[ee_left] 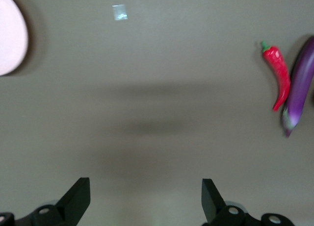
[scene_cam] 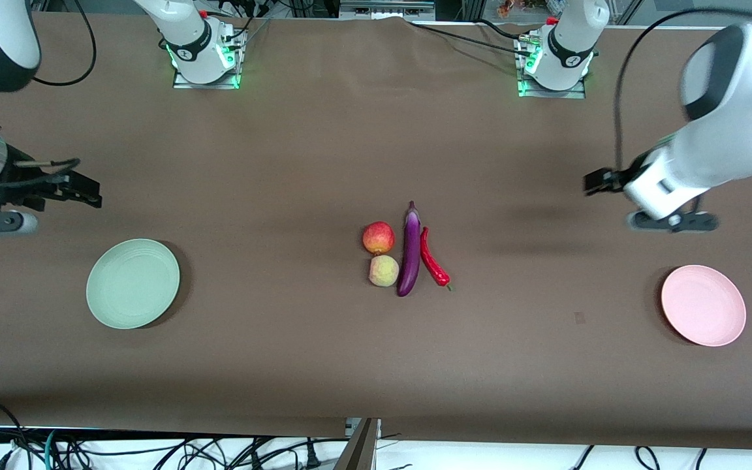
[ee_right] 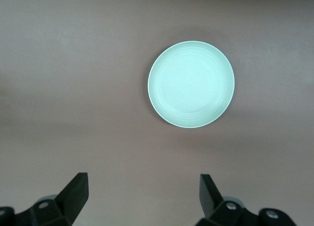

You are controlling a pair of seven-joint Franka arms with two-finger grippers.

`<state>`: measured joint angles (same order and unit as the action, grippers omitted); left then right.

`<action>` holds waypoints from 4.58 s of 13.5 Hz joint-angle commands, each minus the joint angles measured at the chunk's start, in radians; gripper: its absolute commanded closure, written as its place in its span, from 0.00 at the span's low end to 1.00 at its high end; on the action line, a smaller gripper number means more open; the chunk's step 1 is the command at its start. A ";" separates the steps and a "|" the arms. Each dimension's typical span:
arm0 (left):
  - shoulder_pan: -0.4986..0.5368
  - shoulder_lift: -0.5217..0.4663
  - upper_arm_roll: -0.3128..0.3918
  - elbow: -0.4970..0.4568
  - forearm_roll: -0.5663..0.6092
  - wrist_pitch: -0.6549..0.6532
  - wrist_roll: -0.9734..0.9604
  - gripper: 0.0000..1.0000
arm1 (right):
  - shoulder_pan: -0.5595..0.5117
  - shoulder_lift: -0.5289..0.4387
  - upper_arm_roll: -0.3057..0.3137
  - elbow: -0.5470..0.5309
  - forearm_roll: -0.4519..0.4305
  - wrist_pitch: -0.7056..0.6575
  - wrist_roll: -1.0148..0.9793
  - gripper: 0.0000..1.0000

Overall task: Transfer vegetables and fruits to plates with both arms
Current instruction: 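Move the left gripper to the red chili while the right gripper lifts, then grasp the red chili with the left gripper while the right gripper reaches the apple, then carry the chili to the pink plate while the right gripper grasps the apple, then release the chili on the pink plate while the right gripper carries the apple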

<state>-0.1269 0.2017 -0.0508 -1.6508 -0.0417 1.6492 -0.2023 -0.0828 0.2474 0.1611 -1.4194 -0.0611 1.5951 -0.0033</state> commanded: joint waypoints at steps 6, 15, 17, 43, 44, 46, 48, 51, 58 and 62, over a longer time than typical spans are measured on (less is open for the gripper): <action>-0.238 0.298 0.005 0.046 -0.075 0.386 -0.533 0.00 | 0.034 0.067 0.006 0.005 0.003 0.026 0.008 0.00; -0.327 0.541 0.005 0.046 -0.075 0.811 -0.741 0.02 | 0.113 0.190 0.006 0.002 0.148 0.157 0.232 0.00; -0.329 0.556 0.005 0.046 -0.075 0.813 -0.743 0.09 | 0.162 0.216 0.006 -0.001 0.175 0.180 0.284 0.00; 0.140 0.377 0.055 0.077 0.326 0.484 0.281 0.96 | 0.664 0.573 0.000 0.001 0.179 0.772 0.595 0.00; 0.167 0.381 0.055 0.083 0.406 0.527 0.355 0.96 | 0.667 0.582 0.000 0.001 0.172 0.785 0.595 0.00; 0.248 0.406 0.055 0.083 0.483 0.628 0.496 0.96 | 0.670 0.598 0.000 0.001 0.146 0.807 0.595 0.00; 0.332 0.456 0.054 0.083 0.480 0.749 0.605 0.95 | 0.670 0.607 0.000 0.001 0.139 0.835 0.595 0.00; 0.400 0.513 0.049 0.083 0.468 0.845 0.664 0.95 | 0.678 0.616 0.000 0.001 0.136 0.850 0.595 0.00; 0.411 0.558 0.045 0.077 0.395 0.856 0.661 0.73 | 0.680 0.625 0.000 -0.003 0.135 0.867 0.589 0.69; 0.406 0.553 0.045 0.079 0.344 0.850 0.661 0.00 | 0.661 0.593 -0.003 0.004 0.107 0.821 0.568 0.88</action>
<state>0.2811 0.7542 -0.0029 -1.5898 0.3274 2.5112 0.4430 0.5885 0.8671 0.1635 -1.4212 0.0619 2.4507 0.5778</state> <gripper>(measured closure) 0.463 0.181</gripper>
